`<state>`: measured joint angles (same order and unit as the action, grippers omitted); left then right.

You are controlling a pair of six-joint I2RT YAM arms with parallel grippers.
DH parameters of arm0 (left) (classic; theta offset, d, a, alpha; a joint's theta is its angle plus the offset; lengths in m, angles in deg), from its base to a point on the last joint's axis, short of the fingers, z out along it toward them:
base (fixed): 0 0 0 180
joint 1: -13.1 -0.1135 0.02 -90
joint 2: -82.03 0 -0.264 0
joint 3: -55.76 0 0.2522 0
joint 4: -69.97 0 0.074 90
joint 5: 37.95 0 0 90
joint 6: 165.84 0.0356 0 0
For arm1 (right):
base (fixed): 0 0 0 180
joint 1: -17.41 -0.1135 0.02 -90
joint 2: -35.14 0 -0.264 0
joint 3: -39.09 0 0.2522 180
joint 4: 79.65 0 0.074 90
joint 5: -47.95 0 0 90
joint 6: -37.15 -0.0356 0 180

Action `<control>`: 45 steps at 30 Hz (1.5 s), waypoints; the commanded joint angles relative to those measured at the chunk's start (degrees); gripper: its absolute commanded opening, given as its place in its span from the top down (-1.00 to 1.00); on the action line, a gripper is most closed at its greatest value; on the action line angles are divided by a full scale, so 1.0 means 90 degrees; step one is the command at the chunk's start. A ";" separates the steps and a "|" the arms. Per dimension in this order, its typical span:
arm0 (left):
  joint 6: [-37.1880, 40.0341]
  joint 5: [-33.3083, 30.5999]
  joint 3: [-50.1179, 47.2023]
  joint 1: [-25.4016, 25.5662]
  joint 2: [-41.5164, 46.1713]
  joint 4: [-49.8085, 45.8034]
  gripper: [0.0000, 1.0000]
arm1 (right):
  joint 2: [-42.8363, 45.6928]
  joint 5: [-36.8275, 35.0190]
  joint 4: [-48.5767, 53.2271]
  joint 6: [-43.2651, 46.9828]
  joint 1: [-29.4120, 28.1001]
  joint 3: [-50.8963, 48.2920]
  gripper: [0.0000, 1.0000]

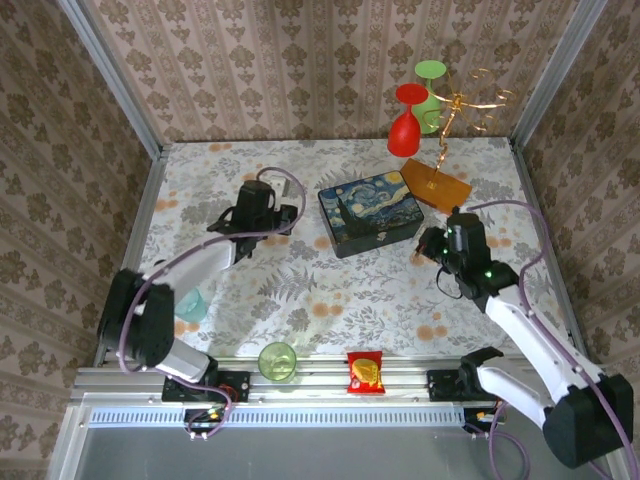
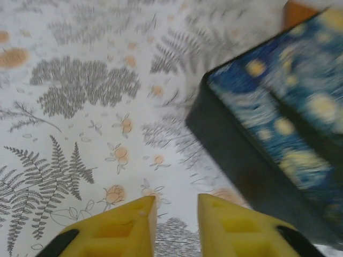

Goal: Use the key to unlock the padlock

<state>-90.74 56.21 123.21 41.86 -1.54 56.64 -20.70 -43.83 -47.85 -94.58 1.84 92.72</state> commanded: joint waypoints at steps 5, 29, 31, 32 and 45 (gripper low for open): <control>-0.0774 0.0981 -0.0884 0.0136 0.1552 0.0043 -0.12 | -0.1115 0.0598 0.2899 0.1437 0.0010 0.0794 1.00; -0.1265 0.0578 -0.1726 0.1373 0.1830 0.0121 -0.22 | -0.3474 0.0277 0.1497 0.0826 -0.0858 0.0841 1.00; -0.1267 0.0517 -0.1718 0.1421 0.1736 0.0119 -0.22 | -0.3520 0.0274 0.1446 0.0773 -0.0896 0.0862 1.00; -0.1257 0.0480 -0.1703 0.1451 0.1668 0.0119 -0.23 | -0.3523 0.0280 0.1454 0.0748 -0.0909 0.0845 1.00; -0.0875 -0.1101 -0.1066 0.2311 -0.0595 0.1179 -0.69 | -0.3148 0.0150 0.1179 0.0907 -0.0919 0.0532 0.54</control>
<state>-100.00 52.06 109.96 61.59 -2.90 62.10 -51.39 -40.64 -37.09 -86.41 -6.12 98.39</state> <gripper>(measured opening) 0.840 0.225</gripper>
